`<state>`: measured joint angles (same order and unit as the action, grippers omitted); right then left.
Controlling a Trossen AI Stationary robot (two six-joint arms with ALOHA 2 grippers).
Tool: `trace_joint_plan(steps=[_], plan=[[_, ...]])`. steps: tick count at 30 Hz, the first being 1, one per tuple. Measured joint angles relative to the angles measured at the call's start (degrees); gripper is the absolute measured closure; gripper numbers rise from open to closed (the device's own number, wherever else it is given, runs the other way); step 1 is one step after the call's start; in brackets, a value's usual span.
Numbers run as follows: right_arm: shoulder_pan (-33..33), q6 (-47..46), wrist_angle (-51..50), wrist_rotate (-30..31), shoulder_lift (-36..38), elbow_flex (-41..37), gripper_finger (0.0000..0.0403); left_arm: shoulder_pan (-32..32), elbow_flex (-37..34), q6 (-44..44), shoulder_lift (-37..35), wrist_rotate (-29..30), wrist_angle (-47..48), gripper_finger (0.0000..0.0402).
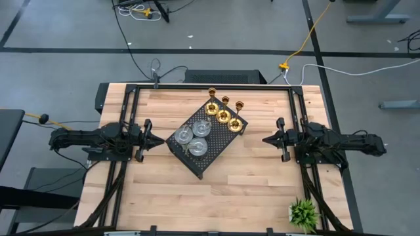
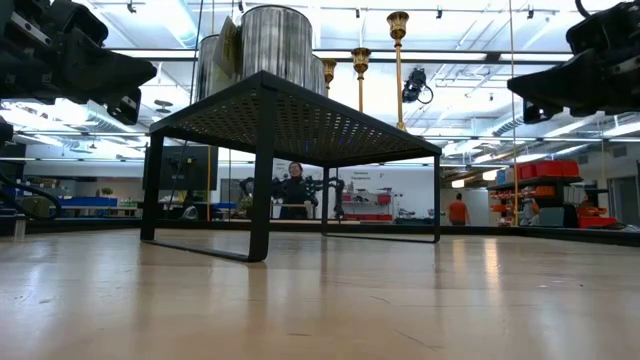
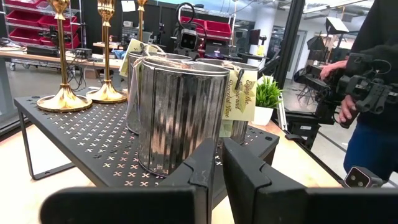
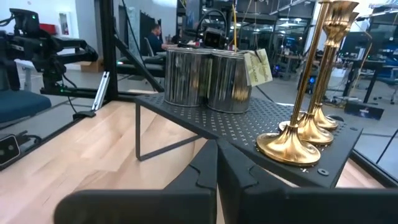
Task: Pick & Place candle stick holders
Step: Return to Home Position
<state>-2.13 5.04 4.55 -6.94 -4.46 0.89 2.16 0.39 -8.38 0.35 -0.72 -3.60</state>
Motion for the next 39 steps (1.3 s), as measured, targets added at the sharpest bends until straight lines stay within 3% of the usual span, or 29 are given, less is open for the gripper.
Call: trace_joint_plan(steps=[11, 39], plan=[[-0.01, 0.0, -2.96, 0.02, 4.51, 0.01, 0.0398, 0.0, 0.01, 0.0, 0.01, 0.0, 0.01, 0.0362], [-0.01, 0.02, -2.93, 0.04, 4.47, 0.02, 0.0398, 0.01, 0.01, 0.0, -0.01, -0.02, 0.0, 0.0362]])
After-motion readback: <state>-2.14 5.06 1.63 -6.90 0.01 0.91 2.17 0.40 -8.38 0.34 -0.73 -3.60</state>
